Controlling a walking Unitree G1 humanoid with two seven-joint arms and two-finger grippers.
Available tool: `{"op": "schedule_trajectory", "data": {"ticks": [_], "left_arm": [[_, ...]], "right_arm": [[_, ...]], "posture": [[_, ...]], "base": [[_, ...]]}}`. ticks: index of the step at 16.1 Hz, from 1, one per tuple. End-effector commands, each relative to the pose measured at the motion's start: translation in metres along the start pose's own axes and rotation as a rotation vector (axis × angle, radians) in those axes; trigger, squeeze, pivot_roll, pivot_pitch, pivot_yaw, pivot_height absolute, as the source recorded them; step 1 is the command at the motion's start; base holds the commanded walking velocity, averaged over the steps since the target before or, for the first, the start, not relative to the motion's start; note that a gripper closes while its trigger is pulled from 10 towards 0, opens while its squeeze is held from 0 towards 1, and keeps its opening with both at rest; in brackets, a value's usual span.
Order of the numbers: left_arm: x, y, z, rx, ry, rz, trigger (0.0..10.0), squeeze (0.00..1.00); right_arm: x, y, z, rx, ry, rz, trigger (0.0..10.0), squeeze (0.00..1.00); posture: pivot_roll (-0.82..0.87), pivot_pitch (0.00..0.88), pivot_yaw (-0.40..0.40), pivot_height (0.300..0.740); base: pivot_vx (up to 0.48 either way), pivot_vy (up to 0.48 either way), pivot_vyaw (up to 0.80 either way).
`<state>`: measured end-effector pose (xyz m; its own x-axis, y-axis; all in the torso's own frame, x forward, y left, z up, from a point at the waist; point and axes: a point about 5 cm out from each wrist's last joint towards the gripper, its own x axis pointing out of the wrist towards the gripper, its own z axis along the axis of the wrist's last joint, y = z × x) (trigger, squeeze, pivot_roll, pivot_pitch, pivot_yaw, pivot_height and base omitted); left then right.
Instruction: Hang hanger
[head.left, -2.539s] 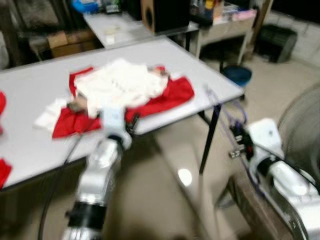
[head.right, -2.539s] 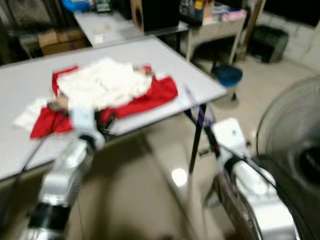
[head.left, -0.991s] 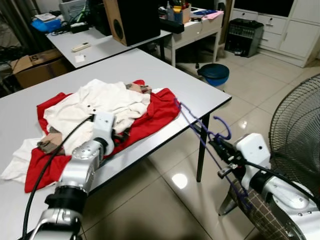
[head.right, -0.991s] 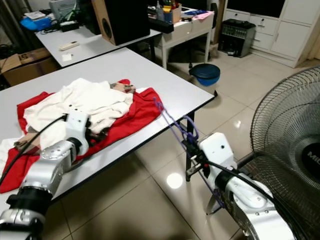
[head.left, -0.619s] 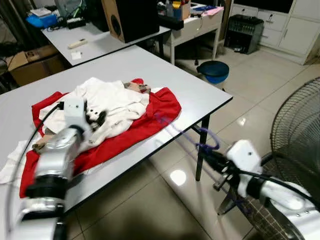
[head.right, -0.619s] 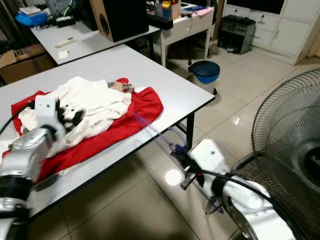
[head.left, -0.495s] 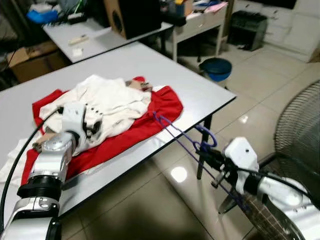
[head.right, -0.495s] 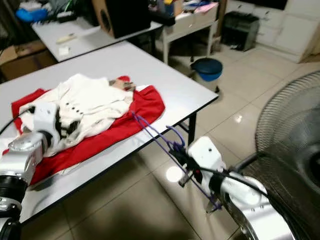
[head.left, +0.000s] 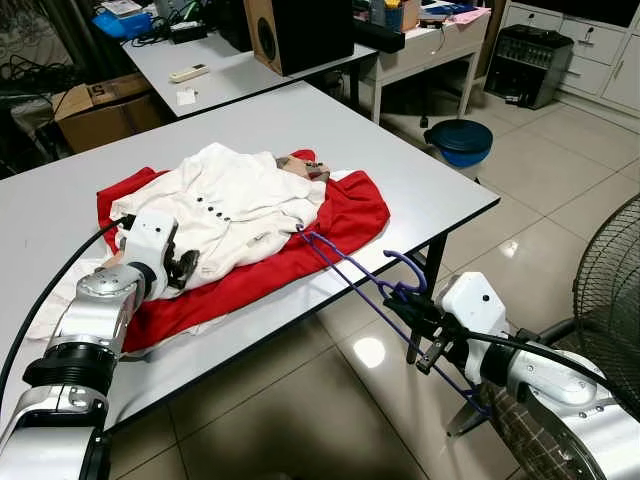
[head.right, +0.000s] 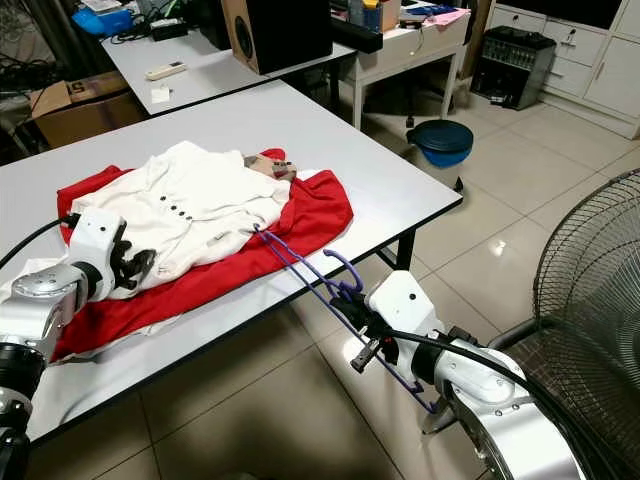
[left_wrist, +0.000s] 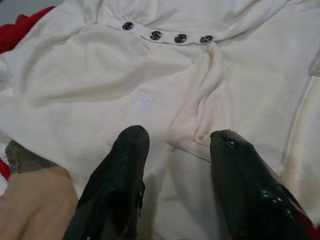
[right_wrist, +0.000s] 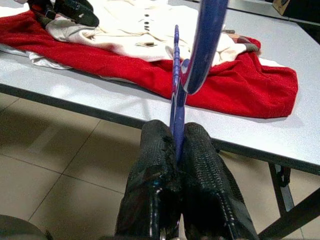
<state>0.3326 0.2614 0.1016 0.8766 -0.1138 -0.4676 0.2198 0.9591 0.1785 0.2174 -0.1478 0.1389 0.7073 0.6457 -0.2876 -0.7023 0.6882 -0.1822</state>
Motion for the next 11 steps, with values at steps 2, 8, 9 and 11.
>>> {"op": "schedule_trajectory", "data": {"ticks": [2,8,9,11], "left_arm": [[-0.004,0.007,0.011,-0.097,-0.039,-0.020,0.0,0.00],[-0.012,-0.010,0.005,0.089,-0.047,-0.229,2.5,0.00],[-0.011,-0.013,0.004,0.118,-0.056,-0.244,10.0,0.00],[-0.011,-0.015,0.000,0.168,-0.085,-0.218,10.0,0.70]], "right_arm": [[0.005,0.000,0.001,-0.015,-0.009,0.009,10.0,0.00],[0.011,0.006,0.002,-0.023,-0.015,0.045,10.0,0.00],[0.011,0.006,0.001,-0.025,-0.015,0.046,10.0,0.00],[0.014,0.008,0.002,-0.028,-0.020,0.050,10.0,0.00]], "posture": [[-0.13,0.000,0.131,0.740],[-0.12,0.000,0.136,0.740],[-0.12,0.000,0.136,0.740],[-0.13,0.000,0.145,0.740]], "base": [[0.000,0.000,0.00],[0.000,0.000,0.00],[0.000,0.000,0.00],[0.000,0.000,0.00]]}}
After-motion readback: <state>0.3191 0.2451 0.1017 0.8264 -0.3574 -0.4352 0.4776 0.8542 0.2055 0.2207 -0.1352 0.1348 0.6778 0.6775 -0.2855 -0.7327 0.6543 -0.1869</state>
